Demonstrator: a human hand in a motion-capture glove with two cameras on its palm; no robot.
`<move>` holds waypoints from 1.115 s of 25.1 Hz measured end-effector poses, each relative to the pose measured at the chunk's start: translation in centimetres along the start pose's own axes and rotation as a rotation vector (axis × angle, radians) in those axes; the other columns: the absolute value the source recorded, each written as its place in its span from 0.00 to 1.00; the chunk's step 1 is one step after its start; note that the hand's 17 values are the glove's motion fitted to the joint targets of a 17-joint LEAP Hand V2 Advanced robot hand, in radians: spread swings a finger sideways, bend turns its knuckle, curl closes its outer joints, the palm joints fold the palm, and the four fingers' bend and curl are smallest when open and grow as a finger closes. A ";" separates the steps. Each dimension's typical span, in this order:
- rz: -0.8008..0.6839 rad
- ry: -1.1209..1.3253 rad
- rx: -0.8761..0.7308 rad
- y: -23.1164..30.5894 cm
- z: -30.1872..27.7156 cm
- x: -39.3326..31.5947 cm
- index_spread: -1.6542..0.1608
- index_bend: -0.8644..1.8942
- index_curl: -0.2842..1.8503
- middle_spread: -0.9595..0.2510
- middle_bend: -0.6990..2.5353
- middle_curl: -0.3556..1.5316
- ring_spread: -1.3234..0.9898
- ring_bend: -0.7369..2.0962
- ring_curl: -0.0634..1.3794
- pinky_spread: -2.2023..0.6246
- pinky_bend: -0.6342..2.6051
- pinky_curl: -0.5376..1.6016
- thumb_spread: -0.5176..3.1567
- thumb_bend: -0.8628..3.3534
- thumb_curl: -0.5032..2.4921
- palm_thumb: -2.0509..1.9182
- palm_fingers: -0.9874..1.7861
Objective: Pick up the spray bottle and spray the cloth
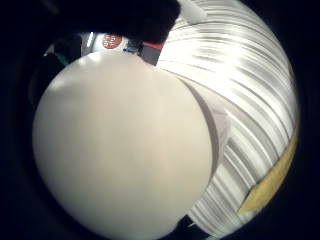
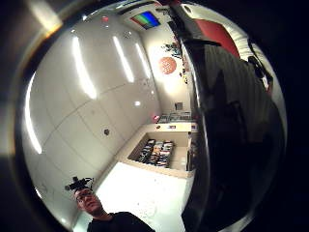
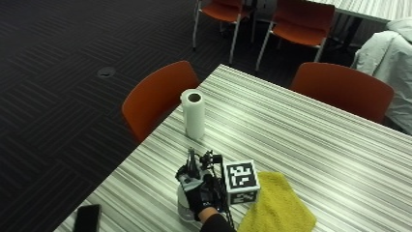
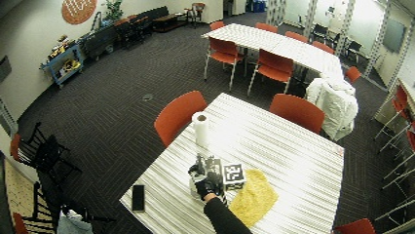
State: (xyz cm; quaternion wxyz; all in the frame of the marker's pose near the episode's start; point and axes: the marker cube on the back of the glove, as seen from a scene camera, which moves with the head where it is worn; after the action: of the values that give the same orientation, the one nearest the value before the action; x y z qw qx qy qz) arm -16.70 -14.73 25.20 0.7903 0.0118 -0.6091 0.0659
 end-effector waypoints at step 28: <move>0.078 0.050 -0.103 2.7 0.4 2.1 0.77 0.35 0.34 0.81 0.28 0.46 0.58 0.35 0.39 0.83 0.29 0.41 0.32 0.20 0.42 0.78 0.42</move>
State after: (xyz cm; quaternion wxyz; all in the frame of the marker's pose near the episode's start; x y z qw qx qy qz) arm -16.88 -11.87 27.14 0.8017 -0.0540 -0.5917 0.0655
